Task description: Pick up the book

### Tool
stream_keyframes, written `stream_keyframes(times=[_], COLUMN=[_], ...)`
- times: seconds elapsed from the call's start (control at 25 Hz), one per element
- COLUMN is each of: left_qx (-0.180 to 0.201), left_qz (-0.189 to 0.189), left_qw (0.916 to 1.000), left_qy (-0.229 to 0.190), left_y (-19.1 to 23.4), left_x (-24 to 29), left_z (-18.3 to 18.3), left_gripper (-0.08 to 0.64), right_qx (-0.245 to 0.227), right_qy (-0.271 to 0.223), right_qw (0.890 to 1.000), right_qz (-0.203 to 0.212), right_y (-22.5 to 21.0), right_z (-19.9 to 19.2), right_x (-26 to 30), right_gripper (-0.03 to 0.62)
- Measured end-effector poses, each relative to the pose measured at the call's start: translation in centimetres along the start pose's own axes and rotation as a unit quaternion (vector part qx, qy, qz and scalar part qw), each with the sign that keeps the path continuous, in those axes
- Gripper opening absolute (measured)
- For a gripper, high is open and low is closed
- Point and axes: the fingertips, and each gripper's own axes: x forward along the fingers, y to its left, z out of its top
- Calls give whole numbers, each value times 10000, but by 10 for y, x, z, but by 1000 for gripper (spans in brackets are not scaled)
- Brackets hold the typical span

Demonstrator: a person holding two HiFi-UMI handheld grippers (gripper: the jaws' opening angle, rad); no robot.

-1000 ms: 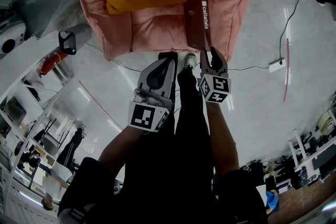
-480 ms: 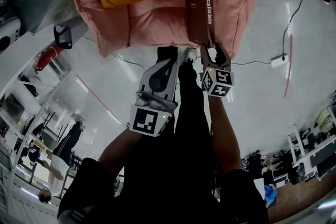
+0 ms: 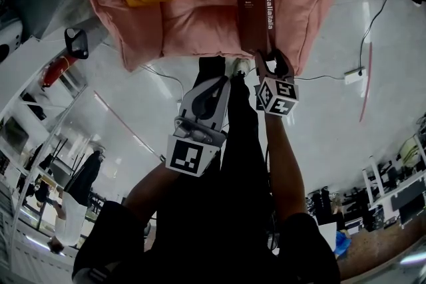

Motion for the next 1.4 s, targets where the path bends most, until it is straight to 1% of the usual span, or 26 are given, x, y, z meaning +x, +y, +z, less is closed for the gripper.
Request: stream_keyframes(times=[0.2,0.56,0.8,0.96,1.24,1.32,1.4], left_qx=[-18,-72,-97,-137,-134,-139,-144], left_qz=[-27,-12,10,8,-5,7,30], left_qw=[10000,9999,9999,9999,9999,9999,9999], left_qy=[34,74,50,30,25,12,-1], left_y=[5,18,22,23,21,22,23], left_x=[2,3,5,2,-1,-1,-2], left_z=[-3,-10,-6,-8,-11,-11,-9], left_gripper=[6,6,6,6,6,6,6], right_qx=[40,-30,-96,-154,-139,-152,-127], right_qy=[39,101,181,233,191,184,182], right_qw=[10000,9999,9993,9990,9990,9989,9989], right_qz=[-30,-86,-320,-340,-388,-415,-413], right_y=[-6,-2,-10,-7,-5,-6,-6], right_z=[-2,-8,-6,-9,-10,-9,-8], right_x=[10,16,22,20,16,15,13], right_gripper=[236,238,236,235,200,172,167])
